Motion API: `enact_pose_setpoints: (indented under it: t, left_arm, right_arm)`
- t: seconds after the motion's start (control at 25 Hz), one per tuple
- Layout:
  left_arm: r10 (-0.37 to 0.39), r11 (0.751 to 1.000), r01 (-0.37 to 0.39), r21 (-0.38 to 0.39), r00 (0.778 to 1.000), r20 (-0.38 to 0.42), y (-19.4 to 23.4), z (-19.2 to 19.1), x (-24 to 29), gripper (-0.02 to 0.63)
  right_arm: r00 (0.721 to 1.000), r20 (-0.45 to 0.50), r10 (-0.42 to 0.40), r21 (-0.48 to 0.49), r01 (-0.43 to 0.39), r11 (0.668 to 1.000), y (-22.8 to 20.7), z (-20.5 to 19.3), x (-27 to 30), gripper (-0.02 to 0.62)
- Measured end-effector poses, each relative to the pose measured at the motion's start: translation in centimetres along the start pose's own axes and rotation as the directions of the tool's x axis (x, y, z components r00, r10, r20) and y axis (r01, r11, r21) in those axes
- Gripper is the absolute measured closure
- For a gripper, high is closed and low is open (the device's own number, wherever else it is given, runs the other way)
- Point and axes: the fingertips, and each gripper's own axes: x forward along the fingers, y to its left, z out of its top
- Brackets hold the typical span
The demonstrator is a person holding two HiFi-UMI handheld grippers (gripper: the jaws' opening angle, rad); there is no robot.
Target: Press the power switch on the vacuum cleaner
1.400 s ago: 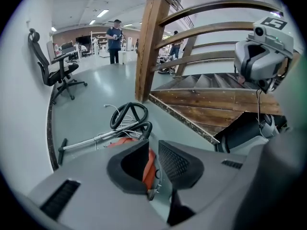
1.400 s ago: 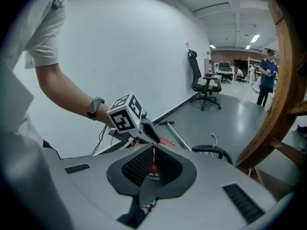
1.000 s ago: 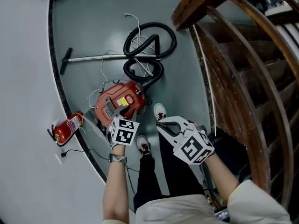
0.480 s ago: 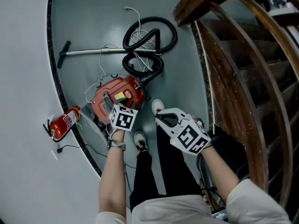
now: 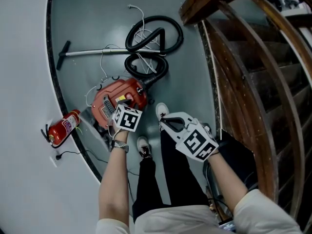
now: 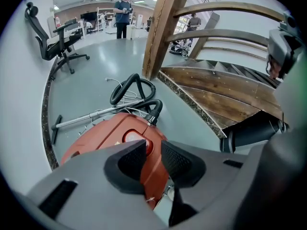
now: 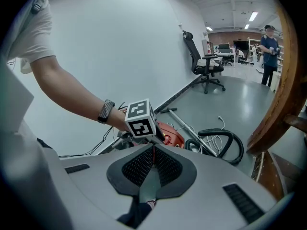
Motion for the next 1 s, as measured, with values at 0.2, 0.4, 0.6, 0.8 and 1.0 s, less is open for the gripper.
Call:
enact_pose_setpoints:
  t: [0.2, 0.4, 0.6, 0.8, 1.0]
  left_arm:
    - [0.001, 1.0, -0.001, -0.007, 1.0, -0.031, 0.0, -0.3, 0.8, 0.509]
    - [0.009, 1.0, -0.009, -0.003, 1.0, -0.026, 0.2, -0.5, 1.0, 0.52]
    - [0.04, 0.999, -0.04, 0.0, 0.999, -0.024, 0.5, -0.5, 1.0, 0.525]
    - [0.028, 1.0, -0.028, -0.013, 0.999, -0.04, 0.2, -0.6, 1.3, 0.524]
    - [0.041, 0.999, -0.04, 0.008, 0.998, -0.055, 0.5, -0.5, 1.3, 0.529]
  right_arm:
    - [1.0, -0.008, -0.002, 0.006, 0.002, 1.0, -0.5, -0.6, -0.2, 0.565]
    - [1.0, -0.019, -0.017, 0.013, 0.018, 1.0, -1.7, -1.2, -0.2, 0.565]
    - [0.999, -0.017, -0.032, 0.025, 0.033, 0.999, -2.5, -1.2, 0.1, 0.565]
    - [0.999, -0.008, -0.031, 0.034, 0.031, 0.999, -2.5, -1.1, 0.5, 0.565]
    - [1.0, -0.001, -0.029, 0.044, 0.029, 0.999, -2.4, -0.9, 0.6, 0.565]
